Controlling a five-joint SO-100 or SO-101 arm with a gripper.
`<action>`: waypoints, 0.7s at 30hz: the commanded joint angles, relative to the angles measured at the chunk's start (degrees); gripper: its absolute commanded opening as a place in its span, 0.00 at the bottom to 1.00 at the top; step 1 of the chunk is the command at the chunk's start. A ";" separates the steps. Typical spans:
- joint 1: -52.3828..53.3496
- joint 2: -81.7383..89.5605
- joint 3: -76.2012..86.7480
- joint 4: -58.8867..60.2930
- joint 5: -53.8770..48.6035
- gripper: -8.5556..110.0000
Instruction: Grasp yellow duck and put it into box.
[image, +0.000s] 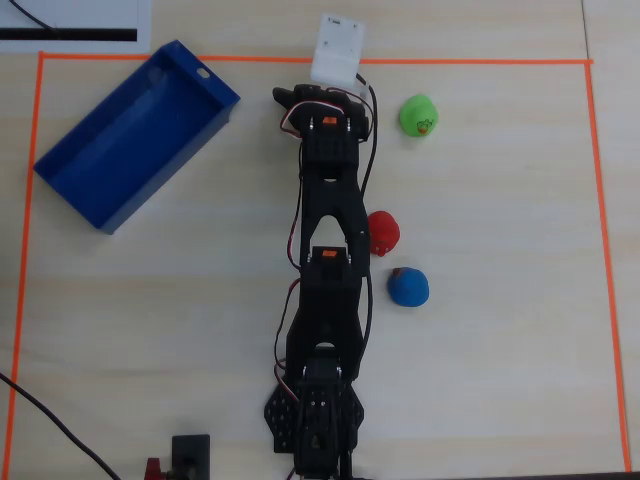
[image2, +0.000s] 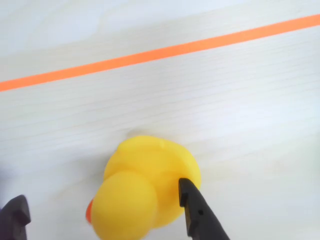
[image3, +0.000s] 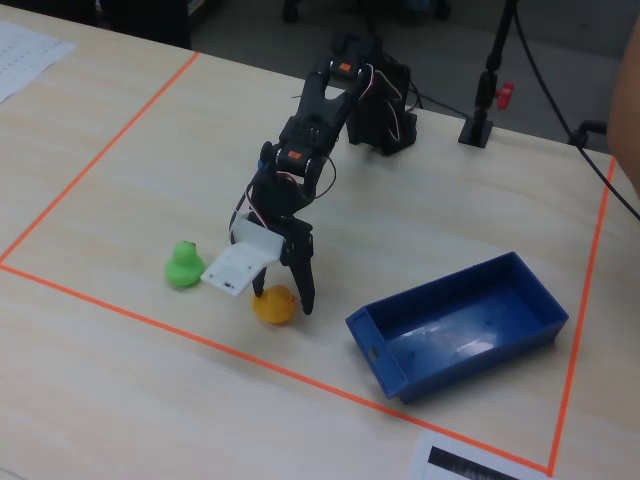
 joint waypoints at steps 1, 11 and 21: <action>0.26 0.00 -4.39 1.05 -0.09 0.36; 0.35 -0.35 -5.63 3.16 1.05 0.07; 1.49 7.21 -5.71 3.69 7.12 0.07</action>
